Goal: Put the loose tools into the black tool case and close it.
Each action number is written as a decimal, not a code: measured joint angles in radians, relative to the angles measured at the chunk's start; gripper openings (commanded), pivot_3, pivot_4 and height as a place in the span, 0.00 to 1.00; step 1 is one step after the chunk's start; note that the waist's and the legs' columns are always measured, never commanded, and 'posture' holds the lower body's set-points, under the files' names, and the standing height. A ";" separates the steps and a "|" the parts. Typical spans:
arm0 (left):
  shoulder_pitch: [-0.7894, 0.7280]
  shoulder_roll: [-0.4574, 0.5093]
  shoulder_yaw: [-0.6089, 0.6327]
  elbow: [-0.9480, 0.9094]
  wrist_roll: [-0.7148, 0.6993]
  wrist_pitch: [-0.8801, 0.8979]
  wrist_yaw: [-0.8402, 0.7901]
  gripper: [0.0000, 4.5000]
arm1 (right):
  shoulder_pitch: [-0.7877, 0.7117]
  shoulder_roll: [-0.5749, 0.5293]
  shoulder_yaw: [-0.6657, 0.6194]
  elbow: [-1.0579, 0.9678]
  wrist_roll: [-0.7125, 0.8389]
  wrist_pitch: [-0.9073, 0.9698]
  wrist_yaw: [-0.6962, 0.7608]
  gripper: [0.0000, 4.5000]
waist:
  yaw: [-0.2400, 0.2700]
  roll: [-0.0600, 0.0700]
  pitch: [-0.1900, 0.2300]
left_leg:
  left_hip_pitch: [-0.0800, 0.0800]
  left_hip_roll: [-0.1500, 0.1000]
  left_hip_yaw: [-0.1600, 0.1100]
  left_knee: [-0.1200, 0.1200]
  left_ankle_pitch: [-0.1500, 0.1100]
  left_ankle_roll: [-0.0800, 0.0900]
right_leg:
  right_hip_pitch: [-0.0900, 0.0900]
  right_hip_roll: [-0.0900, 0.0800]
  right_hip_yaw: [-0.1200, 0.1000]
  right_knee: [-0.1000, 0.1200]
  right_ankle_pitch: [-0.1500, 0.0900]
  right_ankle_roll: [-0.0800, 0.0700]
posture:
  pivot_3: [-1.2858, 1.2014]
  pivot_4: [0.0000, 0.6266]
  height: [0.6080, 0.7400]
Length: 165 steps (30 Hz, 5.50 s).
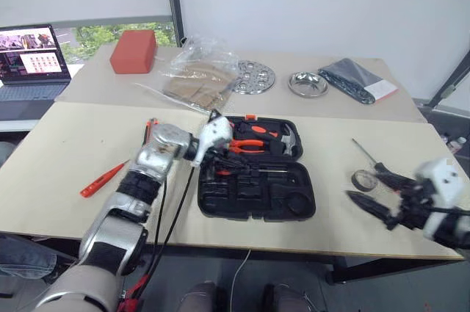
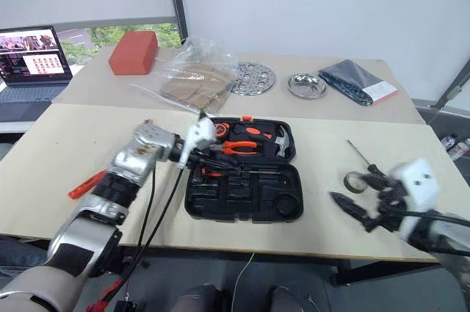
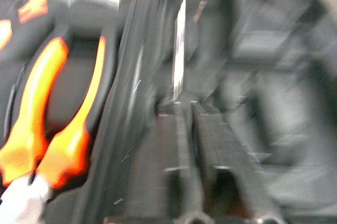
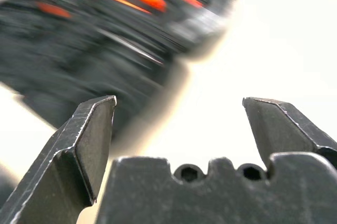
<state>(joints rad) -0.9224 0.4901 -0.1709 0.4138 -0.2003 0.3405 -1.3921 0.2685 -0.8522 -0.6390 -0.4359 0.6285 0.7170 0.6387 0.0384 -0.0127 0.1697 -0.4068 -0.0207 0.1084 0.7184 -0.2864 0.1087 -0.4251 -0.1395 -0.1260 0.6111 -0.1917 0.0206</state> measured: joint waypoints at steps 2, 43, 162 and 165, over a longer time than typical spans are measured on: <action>-0.002 0.058 0.051 -0.084 -0.066 0.083 -0.032 0.70 | -0.004 -0.015 -0.009 0.099 -0.052 -0.036 0.012 1.00 | -0.006 0.001 -0.001 | 0.005 0.000 0.003 -0.002 0.000 0.000 | 0.003 0.001 0.002 0.000 -0.001 0.002 | 0.52 0.24 0.95; 0.253 0.374 0.062 -0.504 -0.294 0.270 -0.095 1.00 | -0.920 0.076 0.618 0.559 -0.334 -0.277 0.324 0.21 | -0.076 0.015 0.006 | 0.009 0.007 0.004 -0.006 0.005 -0.010 | 0.000 0.008 0.004 0.003 -0.003 -0.003 | 0.52 0.24 0.95; 0.040 0.236 -0.206 -0.351 -0.042 0.269 -0.167 0.09 | -0.604 -0.029 0.458 -0.233 0.299 0.230 0.172 1.00 | -0.028 -0.004 0.004 | -0.002 0.002 0.006 -0.002 0.006 -0.008 | -0.012 0.006 0.006 0.014 -0.002 -0.006 | 0.52 0.24 0.95; -0.007 0.184 -0.263 -0.294 0.030 0.268 -0.118 0.09 | -0.585 -0.030 0.453 -0.256 0.300 0.230 0.138 1.00 | -0.025 -0.004 0.004 | -0.002 0.003 0.006 -0.002 0.006 -0.008 | -0.012 0.006 0.006 0.014 -0.002 -0.006 | 0.52 0.24 0.95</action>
<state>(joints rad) -0.9296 0.6737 -0.4335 0.1197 -0.1702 0.6084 -1.5105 -0.3160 -0.8817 -0.1857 -0.6924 0.9285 0.9469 0.7771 0.0135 -0.0164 0.1737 -0.4083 -0.0179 0.1146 0.7159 -0.2802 0.1007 -0.4373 -0.1331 -0.1203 0.6251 -0.1941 0.0147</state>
